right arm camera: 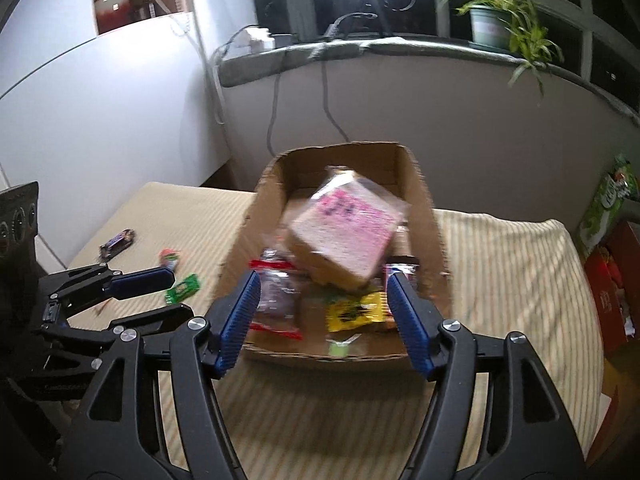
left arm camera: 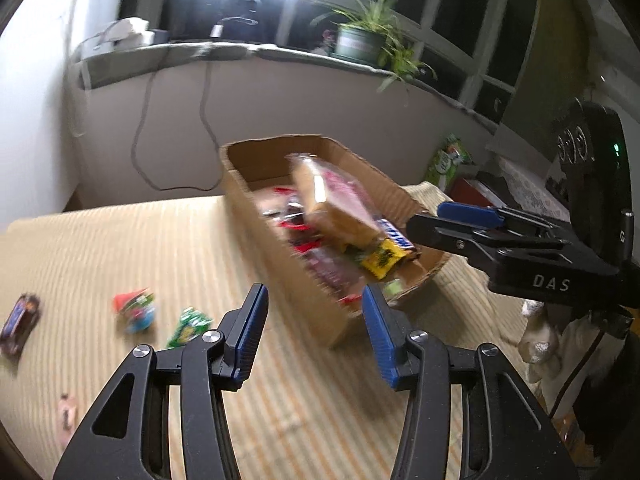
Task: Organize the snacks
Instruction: 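Grasp the red-lidded jelly cup with the right tool while the left tool grasps the pink candy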
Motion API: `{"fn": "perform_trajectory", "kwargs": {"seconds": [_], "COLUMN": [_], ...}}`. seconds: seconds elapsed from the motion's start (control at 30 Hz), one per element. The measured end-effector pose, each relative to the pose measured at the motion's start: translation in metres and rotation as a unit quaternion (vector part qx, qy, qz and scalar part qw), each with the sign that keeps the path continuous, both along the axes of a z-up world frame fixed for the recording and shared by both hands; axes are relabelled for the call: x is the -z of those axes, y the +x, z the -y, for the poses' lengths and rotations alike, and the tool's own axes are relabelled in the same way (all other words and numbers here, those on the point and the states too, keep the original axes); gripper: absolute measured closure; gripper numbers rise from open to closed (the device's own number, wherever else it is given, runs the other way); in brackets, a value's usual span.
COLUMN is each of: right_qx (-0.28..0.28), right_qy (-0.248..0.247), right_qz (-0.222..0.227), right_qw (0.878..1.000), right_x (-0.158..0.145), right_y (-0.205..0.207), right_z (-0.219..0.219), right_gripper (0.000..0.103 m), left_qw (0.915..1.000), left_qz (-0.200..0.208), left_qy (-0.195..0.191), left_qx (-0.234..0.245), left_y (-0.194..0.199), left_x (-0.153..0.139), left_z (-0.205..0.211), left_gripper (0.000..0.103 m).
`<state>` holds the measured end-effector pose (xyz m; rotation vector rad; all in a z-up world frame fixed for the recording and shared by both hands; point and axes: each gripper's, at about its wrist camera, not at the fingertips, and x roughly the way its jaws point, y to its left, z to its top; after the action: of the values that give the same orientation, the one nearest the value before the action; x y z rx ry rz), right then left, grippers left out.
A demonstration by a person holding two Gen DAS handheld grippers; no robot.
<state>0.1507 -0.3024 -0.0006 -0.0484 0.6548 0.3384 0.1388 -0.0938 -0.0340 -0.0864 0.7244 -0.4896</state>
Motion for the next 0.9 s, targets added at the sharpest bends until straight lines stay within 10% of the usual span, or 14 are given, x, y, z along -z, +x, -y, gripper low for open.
{"fn": "perform_trajectory", "kwargs": {"seconds": [0.9], "right_qx": [-0.166], "right_qy": [-0.031], "right_qz": [-0.050], "right_qw": [0.984], "right_x": [0.042], "right_y": [0.006], "right_z": [-0.181], "right_gripper": [0.035], "left_qw": [0.9861], "left_qz": [-0.057], "left_qy": [0.040], "left_qx": [-0.151], "left_y": [-0.037], "left_x": [0.053], "left_z": [-0.151], "left_gripper": [0.061]}}
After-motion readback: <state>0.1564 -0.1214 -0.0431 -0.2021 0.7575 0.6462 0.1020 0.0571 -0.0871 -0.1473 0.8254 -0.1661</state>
